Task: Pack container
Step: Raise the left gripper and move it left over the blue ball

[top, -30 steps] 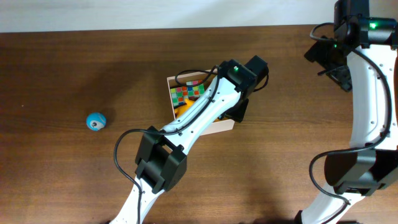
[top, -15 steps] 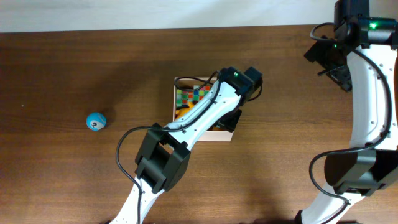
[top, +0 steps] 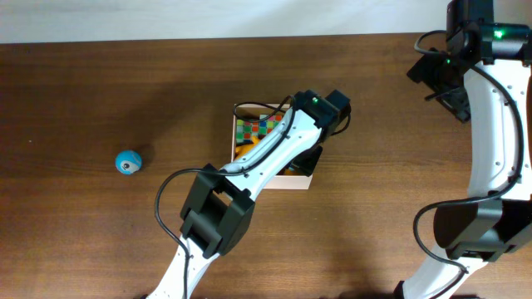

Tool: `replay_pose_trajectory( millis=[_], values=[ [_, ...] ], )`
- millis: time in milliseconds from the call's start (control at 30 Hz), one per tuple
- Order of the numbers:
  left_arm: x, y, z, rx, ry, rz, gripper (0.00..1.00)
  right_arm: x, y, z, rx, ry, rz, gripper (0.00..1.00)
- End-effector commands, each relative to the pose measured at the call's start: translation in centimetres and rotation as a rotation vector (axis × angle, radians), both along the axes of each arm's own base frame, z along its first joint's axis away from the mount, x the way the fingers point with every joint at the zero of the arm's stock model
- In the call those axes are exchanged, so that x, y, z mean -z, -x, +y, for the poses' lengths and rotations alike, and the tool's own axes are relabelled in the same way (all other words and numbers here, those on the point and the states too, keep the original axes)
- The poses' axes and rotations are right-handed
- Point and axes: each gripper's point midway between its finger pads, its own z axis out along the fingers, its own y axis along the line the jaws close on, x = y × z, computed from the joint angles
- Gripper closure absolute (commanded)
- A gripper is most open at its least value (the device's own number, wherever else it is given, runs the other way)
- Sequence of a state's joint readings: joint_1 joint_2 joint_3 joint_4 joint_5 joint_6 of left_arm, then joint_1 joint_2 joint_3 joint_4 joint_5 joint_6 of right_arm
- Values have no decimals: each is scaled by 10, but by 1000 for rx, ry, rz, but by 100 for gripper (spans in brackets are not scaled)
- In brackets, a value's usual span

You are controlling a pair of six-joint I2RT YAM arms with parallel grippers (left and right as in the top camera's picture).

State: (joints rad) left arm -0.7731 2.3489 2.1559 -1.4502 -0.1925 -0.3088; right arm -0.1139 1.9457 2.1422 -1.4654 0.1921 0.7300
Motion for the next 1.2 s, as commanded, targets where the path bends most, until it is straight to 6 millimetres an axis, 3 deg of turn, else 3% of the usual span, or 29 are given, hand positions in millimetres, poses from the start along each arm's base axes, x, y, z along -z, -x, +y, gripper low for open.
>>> replay_pose_trajectory(
  millis=[0,333,500,667,867,1167],
  values=[
    [-44,-11,-8,12,77,-100,35,-6,0,-2,8,3,-19,1],
    [-82,-39,12,-86,150,-182,35,-6,0,-3,8,3,-19,1],
    [-114,-60,59,-228,180,-240,26,-6,0,-2,8,3,-19,1],
    [-134,-71,122,-357,153,-252,16,-6,0,-2,9,3,-19,1],
    [-139,-60,219,-555,-35,-214,14,-6,0,-2,8,3,-18,1],
    [-154,-46,262,-661,-55,-240,13,-6,0,-2,8,3,-19,1]
  ],
)
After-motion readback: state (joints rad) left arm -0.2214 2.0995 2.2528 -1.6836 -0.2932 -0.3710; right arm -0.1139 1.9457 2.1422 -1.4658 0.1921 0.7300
